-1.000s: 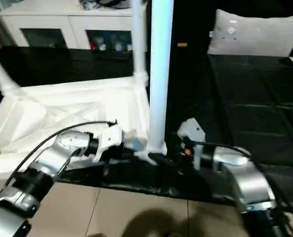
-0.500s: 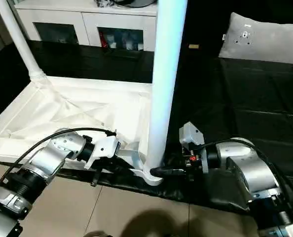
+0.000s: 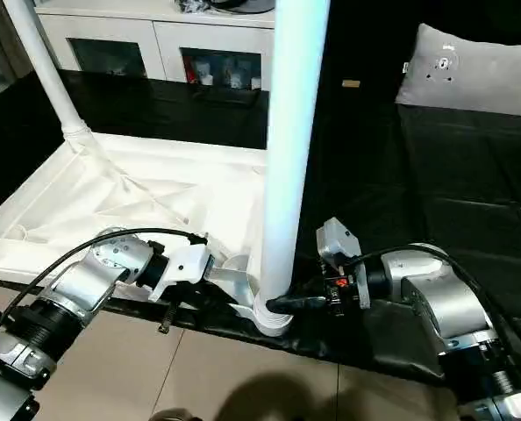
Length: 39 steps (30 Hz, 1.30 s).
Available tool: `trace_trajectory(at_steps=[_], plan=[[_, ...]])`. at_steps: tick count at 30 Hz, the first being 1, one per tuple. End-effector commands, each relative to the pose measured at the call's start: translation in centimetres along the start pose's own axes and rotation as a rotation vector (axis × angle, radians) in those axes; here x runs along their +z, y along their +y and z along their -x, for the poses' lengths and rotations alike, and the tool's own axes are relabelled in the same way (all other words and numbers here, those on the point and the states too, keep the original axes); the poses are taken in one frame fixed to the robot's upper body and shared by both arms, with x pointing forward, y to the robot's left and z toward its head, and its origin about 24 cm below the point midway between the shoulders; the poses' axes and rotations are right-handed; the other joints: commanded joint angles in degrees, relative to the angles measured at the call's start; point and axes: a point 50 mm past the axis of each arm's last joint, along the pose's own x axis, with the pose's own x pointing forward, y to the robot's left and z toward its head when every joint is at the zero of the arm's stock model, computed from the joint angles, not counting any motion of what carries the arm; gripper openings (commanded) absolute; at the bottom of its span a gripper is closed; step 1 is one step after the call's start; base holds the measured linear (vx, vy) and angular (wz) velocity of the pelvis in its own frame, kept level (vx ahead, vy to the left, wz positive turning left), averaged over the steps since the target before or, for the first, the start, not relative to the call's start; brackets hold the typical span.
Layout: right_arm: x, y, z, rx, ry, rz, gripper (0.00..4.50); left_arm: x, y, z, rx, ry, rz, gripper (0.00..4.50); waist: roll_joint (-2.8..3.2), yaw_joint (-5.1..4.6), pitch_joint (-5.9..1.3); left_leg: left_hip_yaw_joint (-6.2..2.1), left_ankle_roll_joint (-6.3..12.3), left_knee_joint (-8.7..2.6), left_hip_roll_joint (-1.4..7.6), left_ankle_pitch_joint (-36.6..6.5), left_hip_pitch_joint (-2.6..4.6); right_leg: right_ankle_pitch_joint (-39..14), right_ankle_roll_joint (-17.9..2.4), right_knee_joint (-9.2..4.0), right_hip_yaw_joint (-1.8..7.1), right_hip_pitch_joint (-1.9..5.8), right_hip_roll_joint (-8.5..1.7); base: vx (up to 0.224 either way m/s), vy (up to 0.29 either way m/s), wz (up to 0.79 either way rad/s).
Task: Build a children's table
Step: Rotate leg to tighten
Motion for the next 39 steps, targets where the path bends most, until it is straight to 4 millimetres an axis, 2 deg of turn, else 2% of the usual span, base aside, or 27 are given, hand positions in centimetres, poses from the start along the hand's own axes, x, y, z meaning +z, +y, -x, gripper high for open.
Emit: trace_trajectory(at_steps=[1,4,6,7,8,10,11,13,14,16,17,19,20,21,22,23,25,26,27,29,31,35,37,39], plan=[[0.2,0.6,-0.7,0.042,-0.043,-0.021,1.92,1.4,0.7,0.2,0.018,-0.032,-0.047,0.00,-1.00,-0.22,-4.41,-0.88,6.12,-3.78,3.38,-1.70,-0.33,-17.13,-5.87,-3.59,3.81,4.14,-4.25,0.000,0.000,0.00],[0.3,0.9,-1.0,0.025,-0.073,-0.034,1.91,1.4,0.9,0.1,0.045,-0.038,-0.027,0.00,-0.98,-0.27,-4.37,-0.85,5.89,-3.82,3.37,-1.87,-0.30,-17.31,-5.63,-3.75,3.86,4.17,-4.24,0.000,0.000,0.00],[0.6,0.9,-1.9,-0.085,-0.122,-0.081,1.91,1.7,1.7,-0.1,0.145,-0.054,0.021,0.00,-0.96,-0.46,-4.23,-0.95,5.14,-3.99,3.39,-1.77,-0.27,-17.89,-5.12,-3.79,3.84,4.16,-4.08,0.000,0.000,0.00],[0.4,0.3,-2.5,-0.203,-0.116,-0.121,1.91,1.9,2.2,-0.3,0.193,-0.066,0.058,0.00,-0.88,-0.69,-4.15,-0.88,4.44,-4.06,3.20,-2.52,-0.19,-19.59,-4.55,-4.21,3.70,4.12,-4.09,0.000,0.000,0.00],[0.4,0.2,-2.6,-0.224,-0.113,-0.126,1.91,2.0,2.2,-0.3,0.199,-0.067,0.064,0.00,-0.97,-0.73,-4.10,-0.82,3.94,-4.09,3.04,-2.94,-0.06,-20.73,-4.22,-4.40,3.60,4.04,-4.09,0.000,0.000,0.00],[0.4,-0.9,-3.3,-0.393,-0.117,-0.168,1.91,2.2,2.8,-0.6,0.258,-0.066,0.096,0.00,-1.07,-2.09,-3.79,-0.78,2.04,-4.18,2.37,-5.06,-0.14,-25.74,-1.97,-5.24,3.12,4.10,-3.94,0.000,0.000,0.00],[0.4,-1.4,-3.6,-0.459,-0.124,-0.184,1.91,2.4,3.1,-0.8,0.291,-0.068,0.113,0.00,-1.14,-2.45,-3.81,-0.82,1.98,-4.16,2.18,-5.31,-0.27,-26.52,-1.39,-5.43,2.86,4.24,-3.94,0.000,0.000,0.00],[0.6,-1.8,-4.1,-0.544,-0.132,-0.207,1.90,2.7,3.7,-1.1,0.350,-0.073,0.135,0.00,-1.29,-3.74,-3.71,-0.95,1.58,-4.08,2.02,-5.41,-0.64,-27.42,-0.07,-5.66,2.61,4.42,-3.74,0.000,0.000,0.00],[0.7,-2.2,-4.4,-0.616,-0.140,-0.229,1.90,2.9,4.2,-1.3,0.395,-0.077,0.151,0.00,-1.21,-4.49,-3.83,-0.90,1.80,-3.95,1.74,-5.67,-0.41,-27.80,0.48,-6.04,2.44,4.22,-3.68,0.000,0.000,0.00],[0.9,-2.6,-4.7,-0.677,-0.150,-0.252,1.90,3.1,4.6,-1.6,0.437,-0.084,0.170,0.00,-1.34,-5.08,-3.89,-0.90,2.67,-3.83,1.58,-5.58,-0.60,-27.53,0.83,-6.11,2.46,4.35,-3.69,0.000,0.000,0.00],[1.0,-2.8,-4.9,-0.722,-0.158,-0.271,1.90,3.3,4.9,-1.7,0.467,-0.089,0.185,0.00,-1.27,-5.24,-3.84,-0.82,2.88,-3.81,1.57,-5.27,-0.58,-27.14,0.72,-6.09,2.57,4.18,-3.58,0.000,0.000,0.00],[1.7,-3.3,-6.4,-0.832,-0.192,-0.292,1.90,3.9,6.3,-2.4,0.618,-0.091,0.247,0.00,-1.29,-5.72,-4.08,-0.93,2.59,-3.75,1.64,-4.09,-0.55,-25.50,-0.30,-5.81,2.48,4.14,-3.56,0.000,0.000,0.00],[2.0,-3.2,-7.0,-0.829,-0.217,-0.289,1.90,4.0,6.6,-2.6,0.659,-0.077,0.253,0.00,-1.59,-5.70,-4.09,-0.88,2.99,-3.76,1.72,-3.76,-0.44,-24.61,-0.61,-5.78,2.63,4.01,-3.60,0.000,0.000,0.00],[2.0,-3.2,-7.0,-0.829,-0.217,-0.289,1.90,4.0,6.6,-2.6,0.659,-0.077,0.253,0.00,-1.41,-5.57,-4.09,-0.95,3.35,-3.82,1.79,-3.47,-0.48,-24.05,-0.88,-5.63,2.75,4.11,-3.73,0.000,0.000,0.00],[2.3,-3.3,-7.5,-0.851,-0.265,-0.312,2.46,4.1,6.9,-2.9,0.693,-0.064,0.259,0.00,-1.34,-5.54,-4.23,-1.10,4.01,-3.86,2.04,-2.28,-0.74,-21.73,-1.51,-5.15,2.96,4.32,-3.82,0.000,0.000,0.00],[2.4,-3.4,-7.6,-0.865,-0.281,-0.326,2.46,4.1,6.9,-2.9,0.700,-0.061,0.261,0.00,-1.33,-5.48,-4.30,-1.16,4.32,-3.85,2.13,-1.81,-0.81,-20.46,-1.98,-4.92,3.07,4.33,-3.93,0.000,0.000,0.00],[2.6,-3.5,-7.5,-0.878,-0.302,-0.321,2.63,4.2,6.9,-3.0,0.698,-0.061,0.249,0.00,-1.28,-5.39,-4.45,-1.13,5.56,-3.81,2.27,-0.23,-0.69,-15.94,-4.11,-4.18,3.41,4.36,-4.04,0.000,0.000,0.00],[2.6,-3.6,-7.4,-0.879,-0.304,-0.315,2.70,4.2,6.8,-3.0,0.694,-0.063,0.246,0.00,-1.28,-5.39,-4.45,-1.13,5.56,-3.81,2.27,-0.23,-0.69,-15.94,-4.11,-4.18,3.41,4.36,-4.04,0.000,0.000,0.00],[2.7,-3.6,-7.2,-0.883,-0.303,-0.304,2.80,4.2,6.8,-2.9,0.686,-0.068,0.239,0.00,-1.25,-5.19,-4.57,-1.15,6.70,-3.70,2.30,1.80,-0.84,-12.63,-5.30,-3.69,3.55,4.56,-4.04,0.000,0.000,0.00],[2.6,-3.6,-6.6,-0.880,-0.296,-0.268,2.95,4.2,6.6,-2.8,0.662,-0.073,0.217,0.00,-1.29,-5.05,-4.59,-1.12,7.53,-3.62,2.35,2.69,-0.85,-10.96,-6.26,-3.39,3.60,4.62,-4.05,0.000,0.000,0.00],[2.3,-3.4,-6.1,-0.863,-0.271,-0.223,3.16,4.0,6.4,-2.6,0.642,-0.072,0.202,0.00,-1.28,-4.90,-4.52,-0.98,8.06,-3.57,2.30,2.71,-0.93,-10.95,-6.61,-3.41,3.64,4.65,-4.09,0.000,0.000,0.00],[1.6,-2.9,-4.6,-0.802,-0.214,-0.137,3.49,3.6,5.9,-2.2,0.580,-0.072,0.167,0.00,-1.29,-4.59,-4.33,-0.84,7.89,-3.62,2.27,0.64,-0.86,-14.26,-5.55,-3.92,3.57,4.65,-4.01,0.000,0.000,0.00],[1.5,-2.8,-3.6,-0.774,-0.203,-0.114,3.80,3.5,5.5,-2.1,0.532,-0.080,0.148,0.00,-1.34,-4.44,-4.26,-0.85,7.57,-3.70,2.28,-0.70,-0.82,-16.18,-4.69,-4.17,3.55,4.74,-4.05,0.000,0.000,0.00],[1.4,-2.7,-2.9,-0.749,-0.190,-0.093,3.86,3.4,5.2,-2.0,0.496,-0.080,0.123,0.00,-1.25,-4.40,-4.23,-0.89,7.57,-3.71,2.34,-0.93,-0.83,-16.69,-4.38,-4.22,3.54,4.65,-3.91,0.000,0.000,0.00]])
